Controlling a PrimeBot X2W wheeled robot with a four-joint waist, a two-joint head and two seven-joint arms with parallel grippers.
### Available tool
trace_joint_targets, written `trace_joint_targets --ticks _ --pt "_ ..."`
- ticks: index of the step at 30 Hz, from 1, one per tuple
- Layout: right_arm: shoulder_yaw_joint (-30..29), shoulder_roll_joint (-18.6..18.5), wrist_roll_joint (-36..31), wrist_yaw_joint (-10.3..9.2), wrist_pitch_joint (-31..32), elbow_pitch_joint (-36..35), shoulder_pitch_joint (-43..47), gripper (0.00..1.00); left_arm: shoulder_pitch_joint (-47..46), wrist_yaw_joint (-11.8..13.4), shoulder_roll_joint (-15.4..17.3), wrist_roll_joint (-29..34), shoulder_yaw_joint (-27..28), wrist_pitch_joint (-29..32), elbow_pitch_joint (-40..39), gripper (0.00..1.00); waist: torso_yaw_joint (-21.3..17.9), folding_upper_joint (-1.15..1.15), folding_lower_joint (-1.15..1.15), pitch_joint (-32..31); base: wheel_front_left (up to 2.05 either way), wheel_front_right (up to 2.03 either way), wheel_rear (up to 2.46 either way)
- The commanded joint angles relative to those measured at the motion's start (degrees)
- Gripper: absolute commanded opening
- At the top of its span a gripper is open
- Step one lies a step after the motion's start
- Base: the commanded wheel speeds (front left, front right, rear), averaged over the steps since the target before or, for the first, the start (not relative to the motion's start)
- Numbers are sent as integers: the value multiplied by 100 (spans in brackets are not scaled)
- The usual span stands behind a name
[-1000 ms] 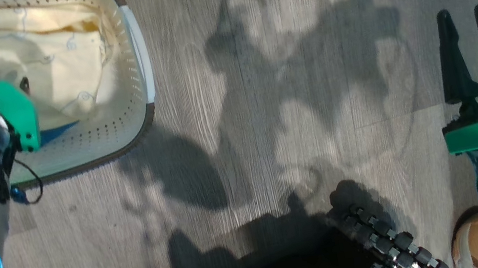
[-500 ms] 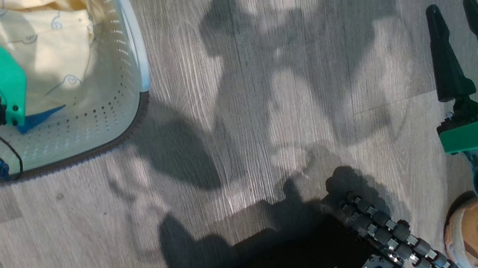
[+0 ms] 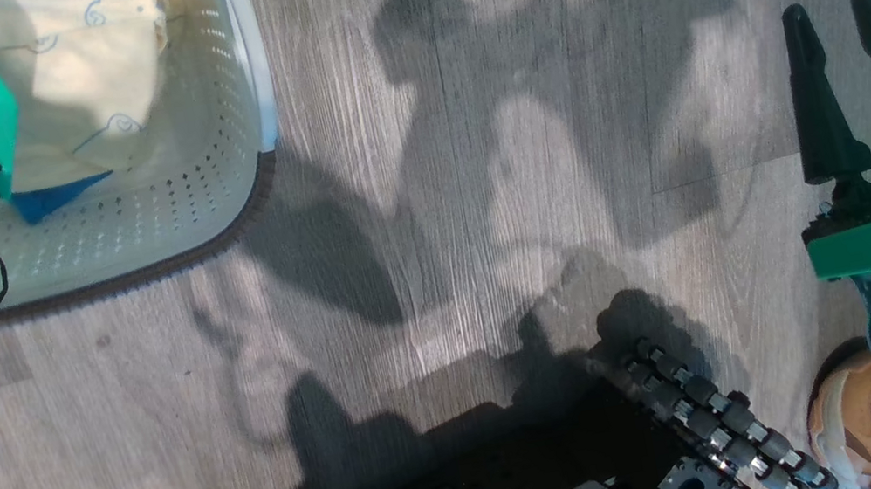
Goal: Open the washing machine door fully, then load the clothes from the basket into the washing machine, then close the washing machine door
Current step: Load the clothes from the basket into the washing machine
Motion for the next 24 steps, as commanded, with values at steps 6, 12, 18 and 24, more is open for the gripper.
trace_joint_targets --ticks 6,12,18,24 --pt "39 -186 -20 1 -38 -186 363 100 17 16 227 0 -15 34 -30 100 47 0 0 76 0 0 0" --pt "40 -234 -34 1 -38 -202 436 100 0 68 207 -66 -23 -98 -28 87 71 0 0 91 0 0 0" --pt "46 -273 -52 1 -38 -216 479 100 -14 156 181 -126 -29 -333 -27 0 85 0 0 83 0 0 0" --pt "30 -306 -66 1 -38 -227 491 100 1 25 154 -195 -62 -421 -26 0 95 0 0 69 0 0 0"
